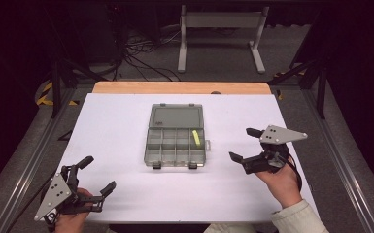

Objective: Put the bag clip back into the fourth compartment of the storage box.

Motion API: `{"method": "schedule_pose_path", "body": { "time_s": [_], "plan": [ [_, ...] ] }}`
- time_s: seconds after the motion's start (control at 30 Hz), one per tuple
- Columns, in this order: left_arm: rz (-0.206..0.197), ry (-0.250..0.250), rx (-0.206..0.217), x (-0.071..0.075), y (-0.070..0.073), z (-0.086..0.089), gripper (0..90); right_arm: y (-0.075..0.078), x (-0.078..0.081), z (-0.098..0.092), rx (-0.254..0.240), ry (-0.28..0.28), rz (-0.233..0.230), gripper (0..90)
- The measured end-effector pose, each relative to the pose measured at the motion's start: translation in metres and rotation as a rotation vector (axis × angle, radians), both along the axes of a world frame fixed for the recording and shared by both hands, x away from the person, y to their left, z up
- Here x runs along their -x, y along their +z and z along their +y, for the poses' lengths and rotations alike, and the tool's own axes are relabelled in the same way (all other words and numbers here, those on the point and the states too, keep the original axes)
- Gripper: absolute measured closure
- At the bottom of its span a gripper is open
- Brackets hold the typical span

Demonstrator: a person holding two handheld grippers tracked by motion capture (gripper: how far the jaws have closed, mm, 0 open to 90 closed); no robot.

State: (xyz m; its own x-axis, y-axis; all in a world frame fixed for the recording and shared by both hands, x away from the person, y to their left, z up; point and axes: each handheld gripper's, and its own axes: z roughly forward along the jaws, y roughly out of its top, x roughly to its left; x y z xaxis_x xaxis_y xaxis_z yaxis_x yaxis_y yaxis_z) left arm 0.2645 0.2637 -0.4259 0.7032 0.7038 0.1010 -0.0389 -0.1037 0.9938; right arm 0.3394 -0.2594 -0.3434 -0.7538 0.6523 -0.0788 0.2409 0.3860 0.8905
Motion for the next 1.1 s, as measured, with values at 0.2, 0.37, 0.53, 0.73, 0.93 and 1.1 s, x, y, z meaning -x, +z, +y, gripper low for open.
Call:
{"method": "schedule_pose_path", "body": {
  "time_s": [0.2, 0.37, 0.53, 0.73, 0.93, 1.1],
  "plan": [
    [-0.002, 0.001, 0.000, 0.000, 0.000, 0.000, 1.2, -0.012, 0.009, -0.011, -0.021, -0.017, -0.001, 3.8],
    [-0.003, 0.004, 0.000, 0.000, 0.000, 0.000, 1.2, -0.024, 0.019, -0.019, -0.053, -0.013, -0.023, 3.4],
    [-0.005, 0.006, -0.001, 0.001, 0.001, 0.001, 1.2, -0.038, 0.027, -0.026, -0.077, -0.014, -0.039, 2.9],
    [-0.006, 0.006, -0.001, 0.001, 0.001, 0.001, 1.2, -0.054, 0.034, -0.031, -0.104, -0.022, -0.045, 2.3],
    [-0.007, 0.007, -0.001, 0.001, 0.001, 0.001, 1.2, -0.070, 0.040, -0.035, -0.119, -0.042, -0.051, 1.3],
    [-0.007, 0.009, -0.001, 0.001, 0.001, 0.002, 1.2, -0.078, 0.042, -0.037, -0.119, -0.051, -0.059, 1.1]
  ]
}}
